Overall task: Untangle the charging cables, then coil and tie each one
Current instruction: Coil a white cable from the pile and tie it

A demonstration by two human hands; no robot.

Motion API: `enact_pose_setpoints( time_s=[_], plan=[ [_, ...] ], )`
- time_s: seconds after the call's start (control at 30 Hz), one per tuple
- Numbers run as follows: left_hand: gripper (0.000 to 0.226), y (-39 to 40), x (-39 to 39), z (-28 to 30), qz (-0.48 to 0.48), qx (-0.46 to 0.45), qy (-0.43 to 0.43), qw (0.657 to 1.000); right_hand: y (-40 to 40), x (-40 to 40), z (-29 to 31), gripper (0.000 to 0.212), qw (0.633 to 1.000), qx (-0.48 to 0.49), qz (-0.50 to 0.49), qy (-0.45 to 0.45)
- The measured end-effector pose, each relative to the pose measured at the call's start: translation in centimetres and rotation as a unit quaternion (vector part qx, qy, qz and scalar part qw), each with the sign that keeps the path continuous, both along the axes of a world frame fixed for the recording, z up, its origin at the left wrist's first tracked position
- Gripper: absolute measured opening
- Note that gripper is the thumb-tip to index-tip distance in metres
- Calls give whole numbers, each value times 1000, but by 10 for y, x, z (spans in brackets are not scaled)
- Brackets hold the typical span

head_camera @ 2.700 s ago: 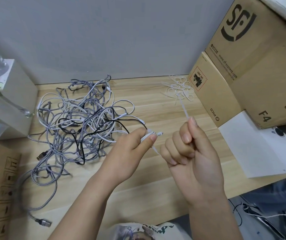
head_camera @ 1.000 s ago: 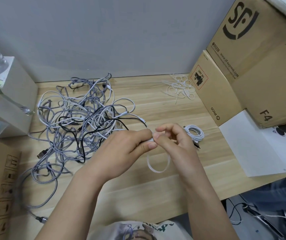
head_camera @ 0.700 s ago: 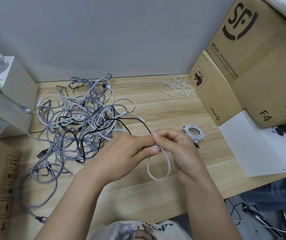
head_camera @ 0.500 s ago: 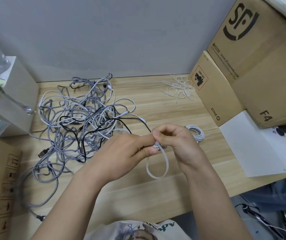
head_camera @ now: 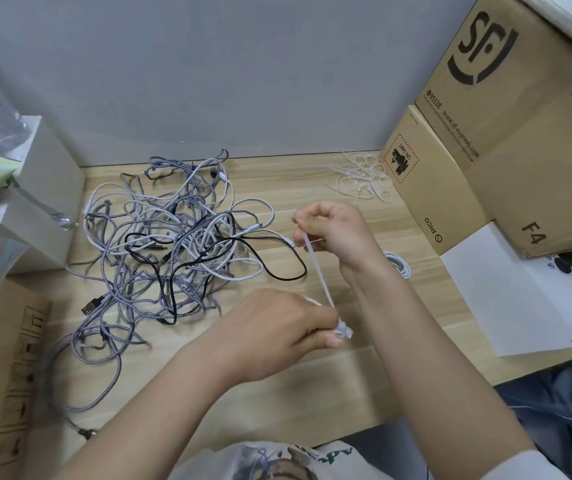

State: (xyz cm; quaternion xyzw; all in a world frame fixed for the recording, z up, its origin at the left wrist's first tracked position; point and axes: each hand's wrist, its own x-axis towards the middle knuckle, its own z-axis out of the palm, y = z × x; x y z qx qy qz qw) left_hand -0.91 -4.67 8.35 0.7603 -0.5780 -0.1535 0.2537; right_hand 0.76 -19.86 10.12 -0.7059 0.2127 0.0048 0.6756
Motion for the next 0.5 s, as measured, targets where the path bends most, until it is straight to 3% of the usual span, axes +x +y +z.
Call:
enact_pose_setpoints(
  time_s=[0.2,0.33,0.43,0.5],
  plan=[
    [30,2,-3,-1,60,37,-3,998,-8,10,-7,19,992,27,-125,-8],
    [36,-3,-8,-7,138,76,25,987,2,11,-3,19,968,189,-161,-42],
    [37,-5,-7,-24,220,122,94,963,6,8,11,21,935,325,-133,-52],
    [41,-6,-2,-34,263,120,119,950,14,1,18,22,928,356,-96,-54]
  ],
)
